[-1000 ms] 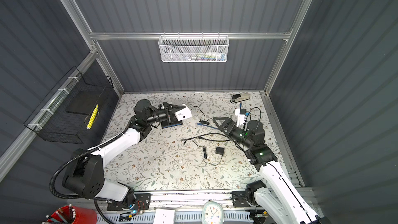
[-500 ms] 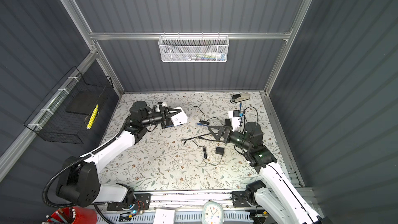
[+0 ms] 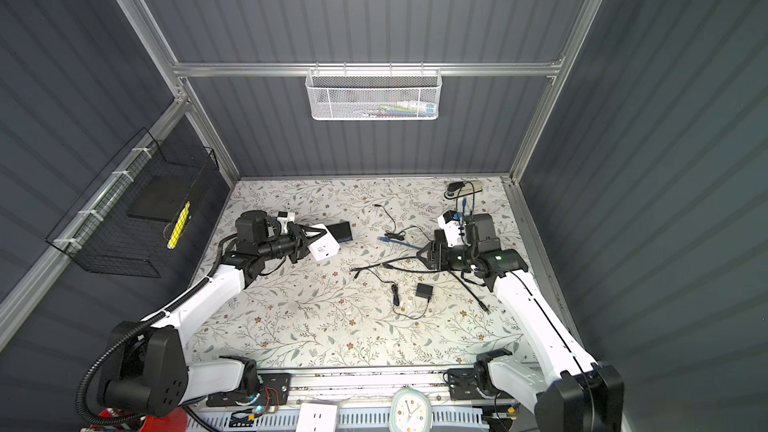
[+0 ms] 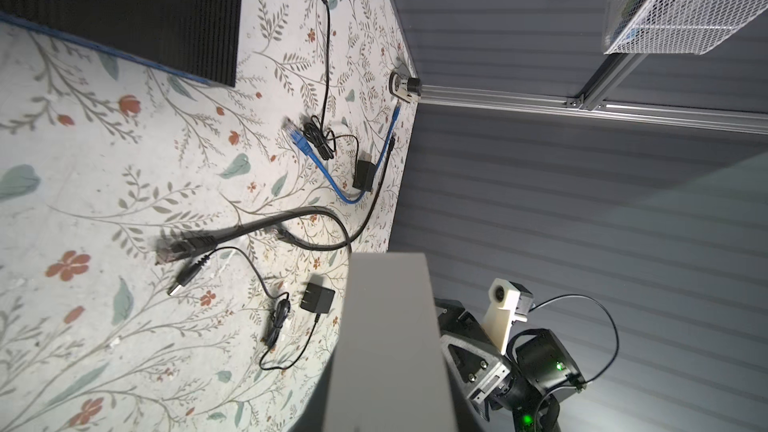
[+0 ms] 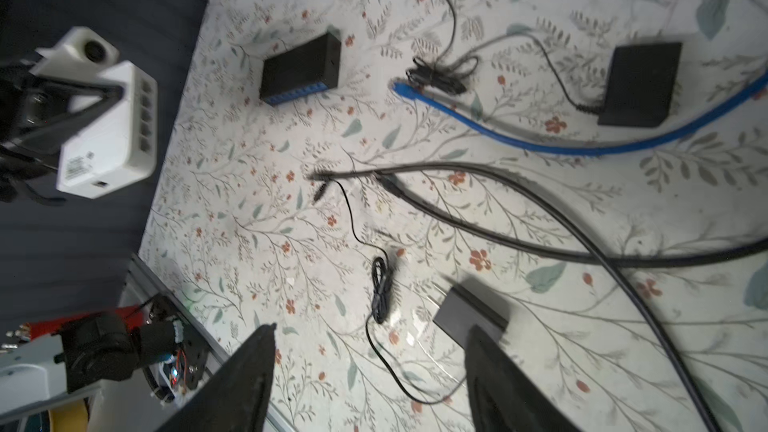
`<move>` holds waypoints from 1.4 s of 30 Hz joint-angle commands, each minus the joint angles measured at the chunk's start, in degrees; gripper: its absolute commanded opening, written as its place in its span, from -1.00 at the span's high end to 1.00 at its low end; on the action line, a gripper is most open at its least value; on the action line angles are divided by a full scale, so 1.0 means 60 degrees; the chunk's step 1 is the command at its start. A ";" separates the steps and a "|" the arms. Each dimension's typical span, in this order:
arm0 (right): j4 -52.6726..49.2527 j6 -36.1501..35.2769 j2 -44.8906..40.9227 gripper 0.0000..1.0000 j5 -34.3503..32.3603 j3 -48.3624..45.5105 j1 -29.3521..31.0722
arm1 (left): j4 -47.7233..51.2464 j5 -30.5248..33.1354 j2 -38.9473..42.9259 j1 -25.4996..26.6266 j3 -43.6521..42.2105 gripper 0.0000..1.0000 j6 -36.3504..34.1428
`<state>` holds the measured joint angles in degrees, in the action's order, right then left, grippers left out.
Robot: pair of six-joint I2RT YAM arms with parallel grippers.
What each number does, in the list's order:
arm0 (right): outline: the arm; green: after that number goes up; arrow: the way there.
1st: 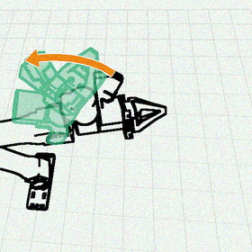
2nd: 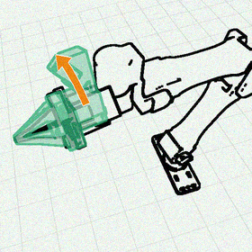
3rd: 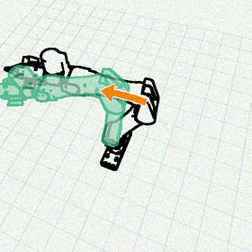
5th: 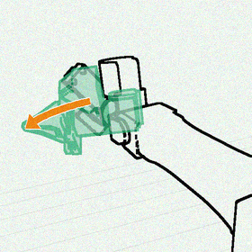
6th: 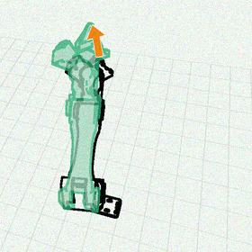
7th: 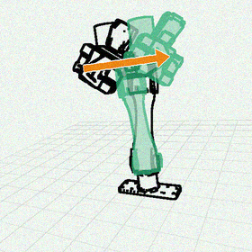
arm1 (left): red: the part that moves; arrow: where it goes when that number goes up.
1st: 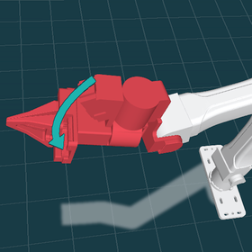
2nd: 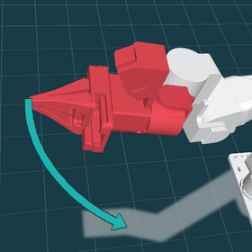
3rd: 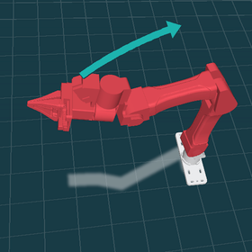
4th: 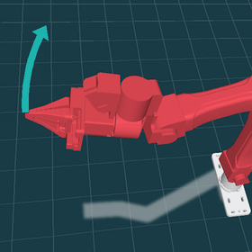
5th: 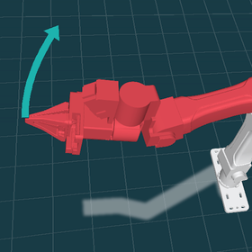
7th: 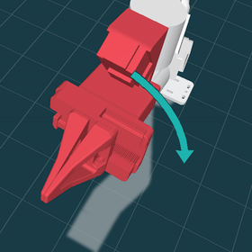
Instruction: Insert the plug into the switch port
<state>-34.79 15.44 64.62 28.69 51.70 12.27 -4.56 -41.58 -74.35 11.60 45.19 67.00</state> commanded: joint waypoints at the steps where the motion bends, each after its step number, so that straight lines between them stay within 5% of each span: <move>1: -0.1345 -0.0015 0.0373 -0.39 -0.0772 0.0491 -0.0023 | 0.0762 -0.0027 0.0236 -0.0099 0.0559 1.00 -0.1159; 4: -0.1684 0.0275 0.0665 -0.43 -0.2226 0.0778 -0.0435 | 0.0814 -0.0122 0.0208 -0.0201 0.0650 1.00 -0.1303; 14: -0.0156 0.2773 -0.0019 -0.49 -0.0341 0.0050 -0.3374 | 0.0715 -0.0533 -0.0229 -0.0237 0.1111 1.00 -0.1484; 16: -0.0664 0.3275 -0.0027 -0.98 -0.1078 0.0031 -0.3498 | 0.0700 -0.0599 -0.0271 -0.0244 0.1169 1.00 -0.1536; 19: -0.1117 0.3644 -0.0168 -0.98 -0.1118 -0.0206 -0.3418 | 0.0706 -0.0654 -0.0352 -0.0246 0.1237 1.00 -0.1608; 22: -0.1105 0.3623 -0.0279 -0.98 -0.0968 -0.0618 -0.2367 | 0.0751 -0.0680 -0.0451 -0.0262 0.1270 1.00 -0.1746; 30: -0.1397 0.1960 0.1378 -0.98 -0.3007 0.0149 0.2173 | 0.1171 -0.0661 -0.0703 -0.0391 0.1598 1.00 -0.2183; 35: 0.0959 0.0204 0.2462 -0.98 -0.1227 0.0133 0.2683 | 0.1476 -0.0645 -0.0705 -0.0624 0.1690 1.00 -0.2409; 42: -0.0119 -0.1710 0.6140 -0.89 -0.2016 0.3298 0.3857 | 0.1742 -0.0685 -0.0477 -0.0816 0.1557 1.00 -0.2450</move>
<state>-33.67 12.01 97.19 18.46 67.00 33.21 4.36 -44.49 -78.41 7.05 53.32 53.93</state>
